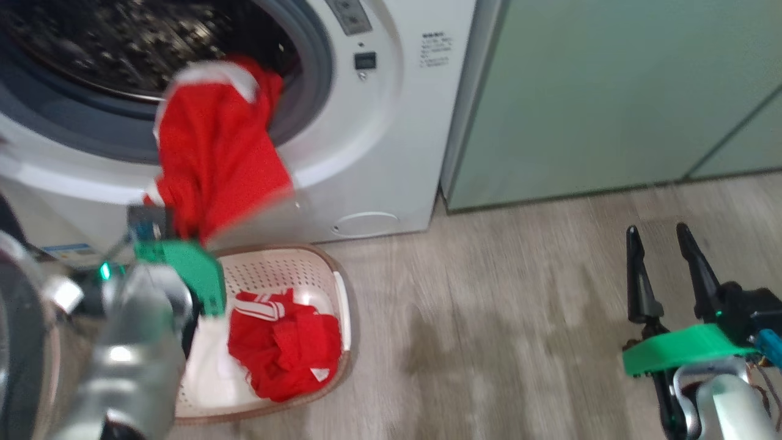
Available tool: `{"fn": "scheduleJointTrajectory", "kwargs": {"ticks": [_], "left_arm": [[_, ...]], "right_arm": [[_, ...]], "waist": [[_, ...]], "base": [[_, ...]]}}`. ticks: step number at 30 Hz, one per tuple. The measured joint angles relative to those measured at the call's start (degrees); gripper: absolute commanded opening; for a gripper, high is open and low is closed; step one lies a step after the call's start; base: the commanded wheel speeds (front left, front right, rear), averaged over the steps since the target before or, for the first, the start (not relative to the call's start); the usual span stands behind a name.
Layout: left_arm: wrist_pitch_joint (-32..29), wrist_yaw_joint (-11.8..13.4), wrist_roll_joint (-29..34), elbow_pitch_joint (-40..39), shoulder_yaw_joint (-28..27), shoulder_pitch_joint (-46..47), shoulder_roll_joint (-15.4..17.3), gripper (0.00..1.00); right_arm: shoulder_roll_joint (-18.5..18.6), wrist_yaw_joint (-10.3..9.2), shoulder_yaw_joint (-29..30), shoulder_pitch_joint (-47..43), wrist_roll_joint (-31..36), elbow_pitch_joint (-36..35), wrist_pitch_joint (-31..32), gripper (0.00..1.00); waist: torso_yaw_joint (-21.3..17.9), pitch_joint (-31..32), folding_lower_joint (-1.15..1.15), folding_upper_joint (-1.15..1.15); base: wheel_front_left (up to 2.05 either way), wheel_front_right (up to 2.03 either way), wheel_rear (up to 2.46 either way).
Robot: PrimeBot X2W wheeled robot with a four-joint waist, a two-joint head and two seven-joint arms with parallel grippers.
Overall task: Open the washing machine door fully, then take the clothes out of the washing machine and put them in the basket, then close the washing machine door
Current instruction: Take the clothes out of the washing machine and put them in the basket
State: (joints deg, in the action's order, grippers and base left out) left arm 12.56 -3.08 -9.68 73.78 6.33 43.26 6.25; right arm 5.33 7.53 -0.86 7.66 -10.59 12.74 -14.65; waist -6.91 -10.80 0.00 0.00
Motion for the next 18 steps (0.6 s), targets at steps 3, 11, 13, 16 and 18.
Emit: {"fn": "scheduleJointTrajectory", "kwargs": {"ticks": [3, 11, 13, 16, 18], "left_arm": [[0.02, -0.77, 0.29, 0.31, 1.63, -4.19, -0.94, 0.0], [-4.19, -2.04, 0.57, 1.04, 3.89, -12.33, -2.69, 0.0], [-4.61, -2.04, 0.49, 1.03, 3.86, -12.33, -2.54, 0.0], [-5.52, -2.2, -0.58, 1.03, 3.59, -11.68, -2.26, 0.0], [-5.6, -2.18, -0.7, 1.03, 3.54, -10.52, -1.8, 0.0]], "right_arm": [[0.19, 0.0, -0.1, -1.0, -0.1, 0.0, 0.0, 1.0], [0.79, 0.0, -0.64, -0.88, -0.44, -0.24, 0.0, 1.0], [1.08, 0.0, -0.7, -0.58, -0.59, -0.53, 0.0, 1.0], [1.33, 0.0, -0.77, 0.01, -0.59, -0.9, 0.0, 1.0], [1.38, 0.0, -0.77, 1.03, -0.59, -1.13, -0.01, 1.0]], "waist": [[1.2, 1.51, 0.0, 0.0], [1.91, 0.4, 0.0, 0.0], [1.73, -0.66, 0.0, 0.0], [1.35, -2.73, 0.0, 0.0], [1.02, -4.42, 0.0, 0.0]], "base": [[0.0, 0.0, 0.0], [0.0, 0.0, 0.0], [0.0, 0.0, 0.0], [0.0, 0.0, 0.0], [0.0, 0.0, 0.0]]}}
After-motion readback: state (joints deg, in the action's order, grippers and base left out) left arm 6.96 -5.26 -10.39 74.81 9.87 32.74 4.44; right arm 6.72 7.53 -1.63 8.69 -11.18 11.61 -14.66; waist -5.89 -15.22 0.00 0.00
